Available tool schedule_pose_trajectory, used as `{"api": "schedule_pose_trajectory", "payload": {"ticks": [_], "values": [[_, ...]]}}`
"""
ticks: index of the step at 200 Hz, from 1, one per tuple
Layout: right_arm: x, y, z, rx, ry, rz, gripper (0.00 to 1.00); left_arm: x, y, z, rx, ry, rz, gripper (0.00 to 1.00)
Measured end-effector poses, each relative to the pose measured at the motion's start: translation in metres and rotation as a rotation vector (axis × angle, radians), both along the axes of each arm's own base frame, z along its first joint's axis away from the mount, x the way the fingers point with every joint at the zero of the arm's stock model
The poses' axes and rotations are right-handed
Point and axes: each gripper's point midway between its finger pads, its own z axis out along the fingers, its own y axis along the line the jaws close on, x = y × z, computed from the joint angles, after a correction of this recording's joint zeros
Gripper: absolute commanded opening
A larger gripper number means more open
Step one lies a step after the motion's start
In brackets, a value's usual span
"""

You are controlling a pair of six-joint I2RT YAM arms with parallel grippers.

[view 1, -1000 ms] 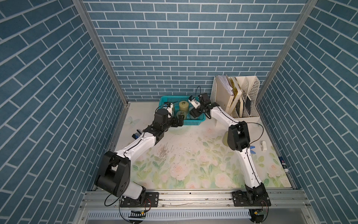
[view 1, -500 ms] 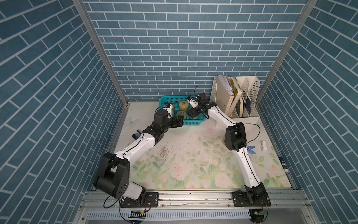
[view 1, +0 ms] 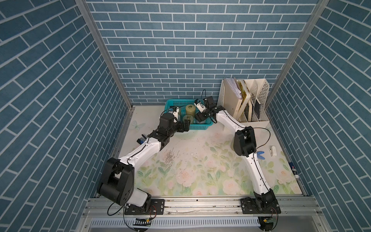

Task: Take the tea canister out of the basket
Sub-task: Pick up the tea canister from the basket, then place the tea canister at the center of the board.

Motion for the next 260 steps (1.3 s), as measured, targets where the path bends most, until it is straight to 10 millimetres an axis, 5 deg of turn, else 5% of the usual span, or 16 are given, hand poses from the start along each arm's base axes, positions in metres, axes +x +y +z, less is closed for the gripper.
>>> {"api": "schedule_pose_trajectory", "payload": {"ticks": [9, 61, 86, 120, 148, 177, 211, 260], "values": [[-0.001, 0.000, 0.001, 0.000, 0.002, -0.004, 0.00, 0.000, -0.001, 0.003, 0.000, -0.005, -0.008, 1.00], [-0.005, -0.002, 0.019, 0.021, -0.001, -0.040, 0.00, -0.002, -0.013, 0.021, 0.001, -0.042, -0.089, 1.00], [-0.006, -0.002, 0.056, 0.055, -0.054, -0.047, 0.00, -0.010, -0.019, 0.035, -0.006, -0.070, -0.146, 1.00], [-0.020, 0.003, 0.126, 0.117, -0.146, -0.028, 0.00, -0.023, -0.026, 0.078, -0.029, -0.167, -0.221, 1.00], [-0.057, -0.002, 0.189, 0.168, -0.219, -0.001, 0.00, -0.039, -0.026, 0.107, -0.043, -0.241, -0.261, 1.00], [-0.123, -0.018, 0.219, 0.199, -0.254, 0.040, 0.00, -0.050, -0.027, 0.118, -0.032, -0.276, -0.302, 1.00], [-0.183, -0.037, 0.201, 0.197, -0.215, 0.055, 0.00, -0.058, -0.032, 0.104, -0.014, -0.254, -0.346, 1.00], [-0.222, -0.086, 0.096, 0.084, -0.038, -0.054, 0.00, -0.077, -0.061, 0.068, 0.004, -0.196, -0.430, 1.00]]}}
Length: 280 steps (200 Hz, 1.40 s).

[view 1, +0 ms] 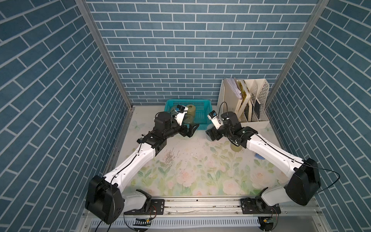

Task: Take the tea canister out of the basket
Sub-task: Place the tea canister at the center of the board.

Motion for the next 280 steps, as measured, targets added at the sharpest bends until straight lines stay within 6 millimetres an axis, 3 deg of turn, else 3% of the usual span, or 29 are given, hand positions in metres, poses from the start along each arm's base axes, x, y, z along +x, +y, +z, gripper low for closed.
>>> {"api": "schedule_pose_trajectory", "payload": {"ticks": [35, 81, 139, 191, 230, 252, 280], "values": [[-0.012, -0.021, -0.051, -0.061, 0.082, -0.062, 0.00, -0.010, -0.024, -0.040, 0.006, 0.035, -0.018, 1.00], [-0.002, -0.029, -0.067, -0.017, 0.100, -0.144, 0.00, -0.003, -0.045, -0.083, 0.041, 0.111, -0.019, 1.00], [0.015, -0.030, -0.078, 0.016, 0.085, -0.217, 0.00, 0.002, -0.049, -0.081, 0.015, 0.095, -0.010, 1.00], [0.014, -0.034, -0.101, -0.014, 0.111, -0.236, 0.00, 0.006, -0.048, -0.079, 0.012, 0.083, 0.007, 1.00], [0.015, -0.035, -0.104, -0.017, 0.102, -0.244, 0.00, 0.007, -0.047, -0.079, 0.013, 0.078, 0.017, 1.00], [0.016, -0.035, -0.104, -0.012, 0.094, -0.246, 0.13, 0.009, -0.047, -0.081, 0.015, 0.079, 0.021, 1.00], [0.017, -0.035, -0.104, -0.008, 0.088, -0.247, 0.42, 0.009, -0.048, -0.086, 0.019, 0.090, 0.023, 1.00]]}}
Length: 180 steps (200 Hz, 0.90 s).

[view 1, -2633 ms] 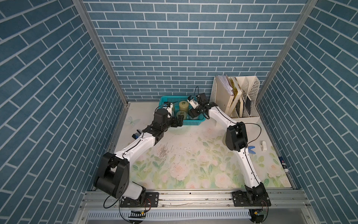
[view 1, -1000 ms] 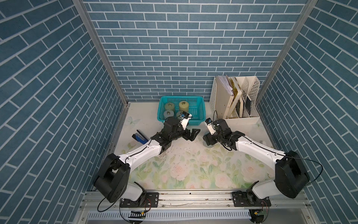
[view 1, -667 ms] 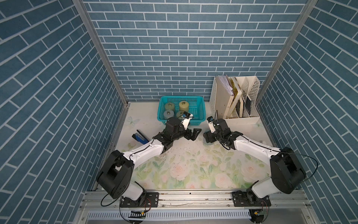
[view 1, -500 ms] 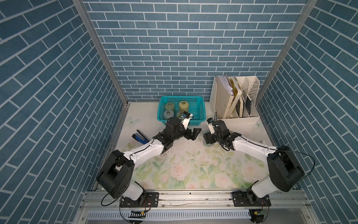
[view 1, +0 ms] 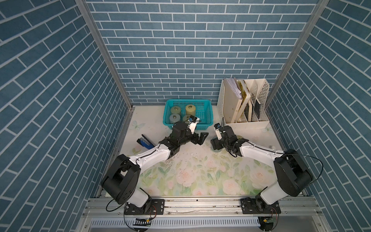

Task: Take the tea canister out of the basket
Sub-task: Place the tea canister at the center of the board.

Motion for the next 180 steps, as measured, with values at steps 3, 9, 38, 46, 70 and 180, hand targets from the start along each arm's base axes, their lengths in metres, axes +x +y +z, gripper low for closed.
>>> {"api": "schedule_pose_trajectory", "payload": {"ticks": [3, 9, 38, 46, 70, 180], "values": [[0.000, 0.000, 0.000, 0.000, 0.000, 0.000, 0.45, 0.000, 0.000, 0.000, 0.000, 0.000, 0.000, 1.00], [0.000, 0.000, 0.000, 0.001, -0.002, 0.000, 0.50, 0.000, 0.000, 0.000, 0.000, -0.001, 0.002, 1.00], [0.000, 0.000, 0.000, 0.003, -0.003, 0.000, 0.73, 0.001, 0.001, 0.000, 0.002, -0.002, 0.008, 1.00], [0.000, 0.000, 0.000, 0.003, -0.003, 0.001, 0.80, 0.001, 0.001, 0.000, 0.002, -0.002, 0.008, 1.00], [0.000, 0.001, -0.001, 0.004, -0.002, 0.002, 0.87, 0.001, 0.001, 0.000, 0.001, -0.001, 0.010, 1.00], [0.026, 0.021, 0.069, 0.055, -0.105, 0.028, 1.00, 0.031, 0.068, 0.077, -0.068, -0.087, 0.233, 1.00]]}}
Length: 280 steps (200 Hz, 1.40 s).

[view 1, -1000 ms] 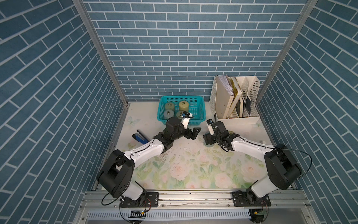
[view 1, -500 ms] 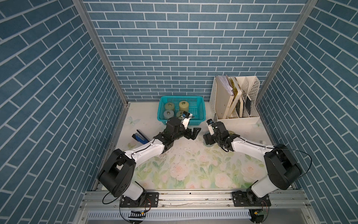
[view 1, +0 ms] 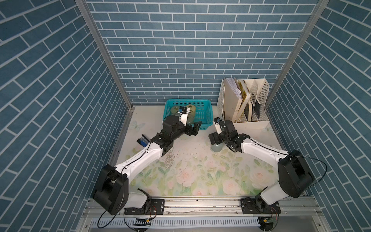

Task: Take the tea canister out of the basket
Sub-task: Place the tea canister at the center of the board, then pick up the tea canister from the basket.

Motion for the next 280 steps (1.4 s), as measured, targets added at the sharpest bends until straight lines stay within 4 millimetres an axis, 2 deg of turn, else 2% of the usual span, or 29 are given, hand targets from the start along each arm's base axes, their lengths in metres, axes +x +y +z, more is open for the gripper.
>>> {"api": "schedule_pose_trajectory", "payload": {"ticks": [18, 36, 55, 76, 104, 144, 188, 243, 280], "values": [[0.020, 0.018, 0.048, 0.061, -0.072, 0.017, 1.00, 0.014, 0.033, 0.003, 0.006, 0.008, 0.092, 1.00], [0.045, 0.042, 0.088, 0.123, -0.135, 0.035, 0.99, 0.025, 0.062, -0.004, 0.018, 0.041, 0.169, 1.00], [0.071, 0.065, 0.101, 0.154, -0.151, 0.050, 0.98, 0.031, 0.084, -0.014, 0.032, 0.078, 0.224, 1.00], [0.096, 0.090, 0.088, 0.152, -0.118, 0.063, 0.97, 0.034, 0.100, -0.021, 0.041, 0.107, 0.259, 1.00], [0.119, 0.122, 0.051, 0.115, -0.042, 0.084, 0.97, 0.038, 0.117, -0.026, 0.040, 0.132, 0.291, 1.00], [0.135, 0.160, 0.015, 0.074, 0.021, 0.120, 0.96, 0.040, 0.119, -0.032, 0.034, 0.153, 0.282, 1.00], [0.129, 0.172, -0.011, 0.043, 0.081, 0.145, 0.97, 0.037, 0.113, -0.043, 0.016, 0.185, 0.252, 1.00], [0.131, 0.183, -0.024, 0.043, 0.095, 0.162, 0.97, 0.026, 0.108, -0.070, -0.001, 0.247, 0.221, 1.00], [0.133, 0.187, -0.035, 0.041, 0.108, 0.169, 0.97, 0.026, 0.112, -0.068, 0.008, 0.241, 0.242, 1.00]]}}
